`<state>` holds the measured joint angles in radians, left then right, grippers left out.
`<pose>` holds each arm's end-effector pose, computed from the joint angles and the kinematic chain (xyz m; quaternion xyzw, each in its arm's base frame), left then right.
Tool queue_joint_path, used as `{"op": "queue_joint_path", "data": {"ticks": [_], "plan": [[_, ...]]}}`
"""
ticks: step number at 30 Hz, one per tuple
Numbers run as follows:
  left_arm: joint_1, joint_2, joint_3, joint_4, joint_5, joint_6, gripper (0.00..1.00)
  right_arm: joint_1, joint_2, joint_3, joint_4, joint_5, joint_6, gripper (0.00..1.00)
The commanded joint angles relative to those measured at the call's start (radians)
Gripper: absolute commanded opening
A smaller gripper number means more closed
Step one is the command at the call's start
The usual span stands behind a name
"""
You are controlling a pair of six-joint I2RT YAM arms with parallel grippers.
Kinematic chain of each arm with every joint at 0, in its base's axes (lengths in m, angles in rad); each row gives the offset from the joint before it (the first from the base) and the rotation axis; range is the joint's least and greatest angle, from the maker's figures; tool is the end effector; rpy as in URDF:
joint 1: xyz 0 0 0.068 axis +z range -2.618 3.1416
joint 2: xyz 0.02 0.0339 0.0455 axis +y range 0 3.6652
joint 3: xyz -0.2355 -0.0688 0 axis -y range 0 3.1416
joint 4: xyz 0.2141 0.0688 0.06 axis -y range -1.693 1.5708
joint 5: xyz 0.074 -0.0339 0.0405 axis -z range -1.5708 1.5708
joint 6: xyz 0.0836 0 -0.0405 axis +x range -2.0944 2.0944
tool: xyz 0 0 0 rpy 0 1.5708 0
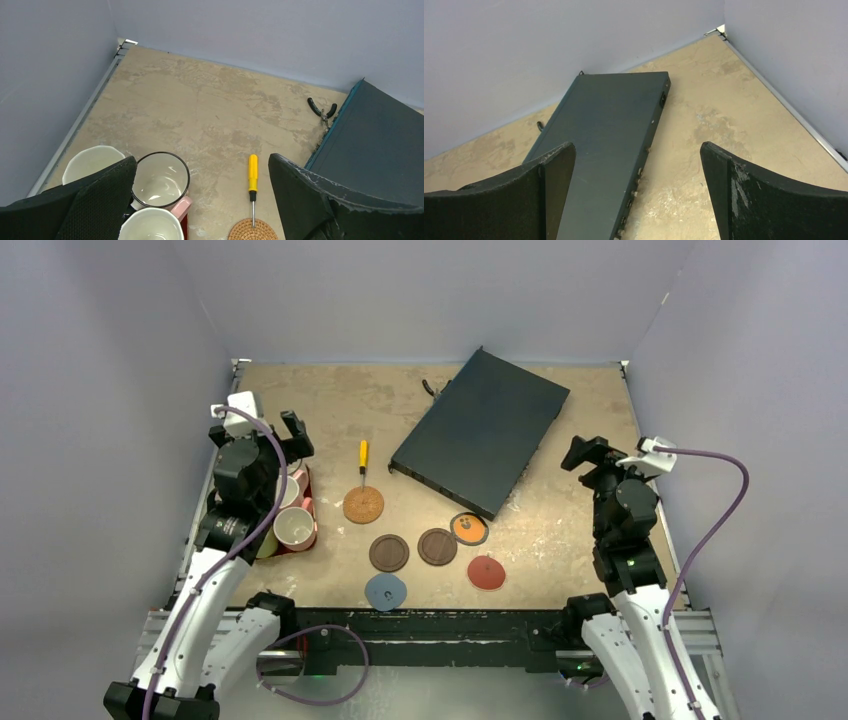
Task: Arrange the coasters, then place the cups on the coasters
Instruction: Move the coaster to the center of the board.
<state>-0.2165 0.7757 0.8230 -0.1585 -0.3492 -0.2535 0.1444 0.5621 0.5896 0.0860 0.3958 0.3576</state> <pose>0.2156 -0.0181 0.3315 -0.1294 0.7317 -0.0270 0.6687 0.1860 -0.0055 0.3220 0.2153 0.6336 0.0549 0.7411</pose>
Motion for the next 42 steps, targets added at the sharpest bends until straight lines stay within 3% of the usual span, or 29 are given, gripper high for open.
{"op": "queue_joint_path", "data": {"ticks": [1, 6, 12, 19, 26, 37, 42], "plan": [[0.0, 0.017, 0.047, 0.001, -0.033, -0.041, 0.99, 0.004, 0.008, 0.045, 0.021, -0.055, 0.009, 0.98], [-0.001, 0.04, 0.051, -0.019, -0.049, -0.037, 0.99, 0.006, 0.084, 0.106, -0.011, -0.14, -0.056, 0.98], [-0.002, 0.07, 0.105, 0.026, 0.097, -0.036, 0.98, 0.027, 0.287, 0.226, -0.178, -0.267, -0.053, 0.98], [-0.001, 0.27, 0.367, -0.047, 0.174, -0.033, 0.98, 0.28, 0.421, 0.254, -0.304, -0.163, 0.056, 0.98], [0.022, 0.247, 0.142, 0.085, 0.157, -0.021, 0.99, 0.466, 0.531, 0.24, -0.421, -0.128, 0.184, 0.98], [0.007, 0.295, 0.151, 0.083, 0.287, -0.011, 0.99, 0.602, 0.521, 0.097, -0.445, -0.268, 0.338, 0.98], [0.001, 0.281, 0.141, 0.081, 0.232, -0.019, 0.99, 0.714, 0.567, 0.071, -0.477, -0.221, 0.428, 0.98]]}}
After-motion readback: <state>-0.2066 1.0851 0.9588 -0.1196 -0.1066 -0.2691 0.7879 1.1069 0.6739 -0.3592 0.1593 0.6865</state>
